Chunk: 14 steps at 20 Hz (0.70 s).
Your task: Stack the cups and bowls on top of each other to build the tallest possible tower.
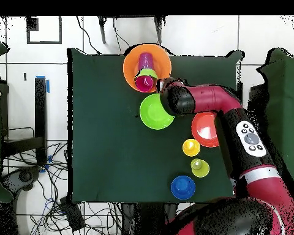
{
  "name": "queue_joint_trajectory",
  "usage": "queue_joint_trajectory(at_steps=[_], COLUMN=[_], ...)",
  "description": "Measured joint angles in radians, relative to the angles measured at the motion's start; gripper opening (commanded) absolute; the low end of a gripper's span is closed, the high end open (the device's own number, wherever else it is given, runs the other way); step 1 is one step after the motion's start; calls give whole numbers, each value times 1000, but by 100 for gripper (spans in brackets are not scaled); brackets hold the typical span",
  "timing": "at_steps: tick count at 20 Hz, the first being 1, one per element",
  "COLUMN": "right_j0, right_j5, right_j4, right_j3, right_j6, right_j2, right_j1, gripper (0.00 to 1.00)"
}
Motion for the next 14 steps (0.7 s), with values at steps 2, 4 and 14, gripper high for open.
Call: queue_joint_trajectory(at_steps=[2,4,14], right_j0=[9,18,36], right_j5=[50,95,234], right_j4=[53,95,286], right_j3=[29,50,140], right_j6=[7,13,36], right_j2=[-60,-100,-205], right_j1=[-21,-33,-59], gripper=[0,0,0])
